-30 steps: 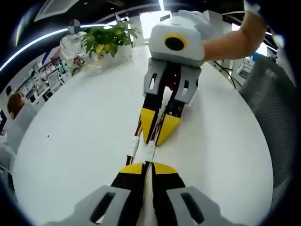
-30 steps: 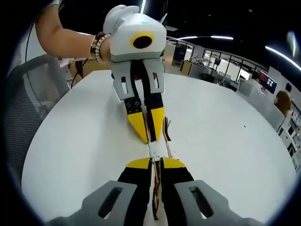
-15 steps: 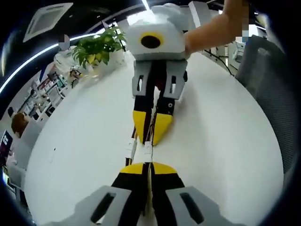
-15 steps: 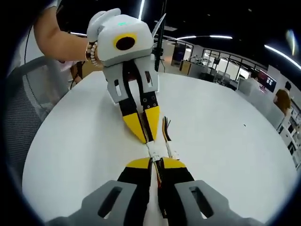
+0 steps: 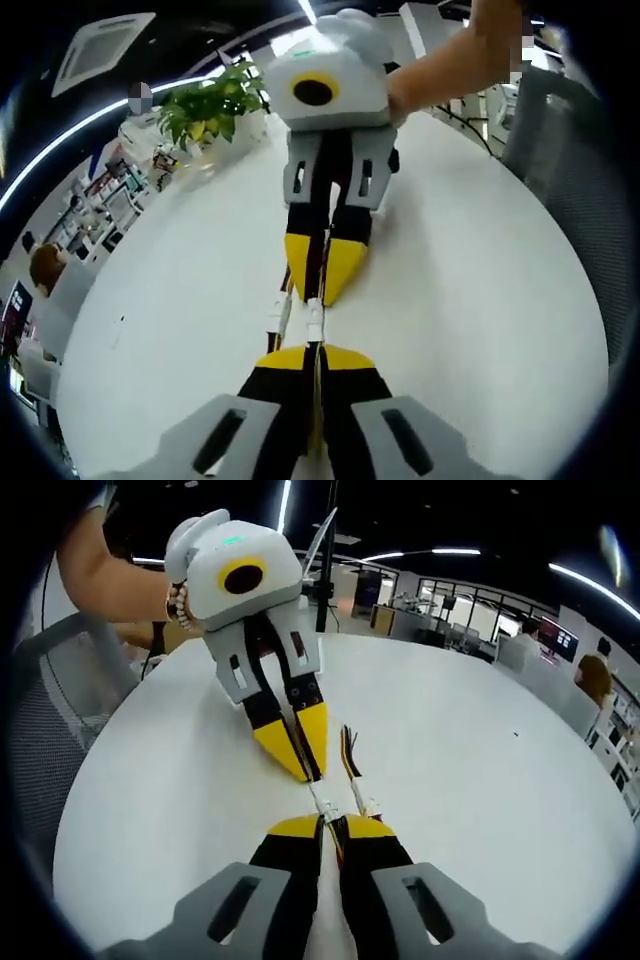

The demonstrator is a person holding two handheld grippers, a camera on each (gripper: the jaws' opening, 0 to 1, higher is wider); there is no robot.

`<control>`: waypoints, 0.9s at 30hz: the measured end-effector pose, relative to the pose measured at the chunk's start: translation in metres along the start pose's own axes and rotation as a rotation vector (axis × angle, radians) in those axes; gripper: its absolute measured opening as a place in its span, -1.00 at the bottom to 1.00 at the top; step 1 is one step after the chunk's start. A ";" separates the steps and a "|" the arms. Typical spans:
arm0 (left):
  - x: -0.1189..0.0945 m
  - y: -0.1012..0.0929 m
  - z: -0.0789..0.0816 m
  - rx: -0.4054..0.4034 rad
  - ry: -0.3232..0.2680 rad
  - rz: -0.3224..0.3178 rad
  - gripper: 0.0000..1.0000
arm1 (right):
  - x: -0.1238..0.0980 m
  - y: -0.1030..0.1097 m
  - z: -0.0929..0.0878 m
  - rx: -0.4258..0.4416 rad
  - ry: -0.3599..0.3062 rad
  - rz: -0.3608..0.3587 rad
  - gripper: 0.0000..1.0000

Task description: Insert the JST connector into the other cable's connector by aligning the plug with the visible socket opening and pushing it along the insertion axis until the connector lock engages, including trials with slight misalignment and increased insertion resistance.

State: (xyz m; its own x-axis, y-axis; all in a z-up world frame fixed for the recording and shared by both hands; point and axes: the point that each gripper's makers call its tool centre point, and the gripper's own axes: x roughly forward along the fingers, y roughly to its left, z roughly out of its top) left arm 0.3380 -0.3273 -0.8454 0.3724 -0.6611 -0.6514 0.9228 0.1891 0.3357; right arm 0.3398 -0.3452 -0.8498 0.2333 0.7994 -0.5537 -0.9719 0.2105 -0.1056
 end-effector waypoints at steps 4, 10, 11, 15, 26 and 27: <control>0.001 0.000 0.000 -0.003 0.000 -0.001 -1.00 | 0.000 0.000 0.000 0.002 0.000 -0.001 -0.91; 0.001 -0.002 0.003 -0.059 -0.018 -0.021 -0.99 | -0.001 0.000 0.000 0.004 0.002 0.004 -0.91; 0.001 -0.002 0.003 -0.053 -0.018 -0.018 -0.99 | -0.001 0.000 0.000 0.004 0.002 0.004 -0.91; 0.001 -0.001 0.002 -0.058 -0.010 -0.011 -0.98 | -0.002 -0.002 -0.002 0.012 0.006 -0.008 -0.89; -0.001 0.003 -0.001 -0.054 0.009 0.004 -0.98 | -0.003 0.000 -0.002 0.031 0.010 -0.008 -0.88; -0.001 0.004 -0.002 -0.054 0.011 0.006 -0.98 | -0.003 0.000 -0.002 0.032 0.011 -0.006 -0.88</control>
State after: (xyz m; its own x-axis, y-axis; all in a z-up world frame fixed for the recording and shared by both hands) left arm 0.3411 -0.3245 -0.8443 0.3788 -0.6518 -0.6571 0.9244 0.2324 0.3024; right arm 0.3388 -0.3490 -0.8500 0.2390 0.7919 -0.5619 -0.9688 0.2335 -0.0830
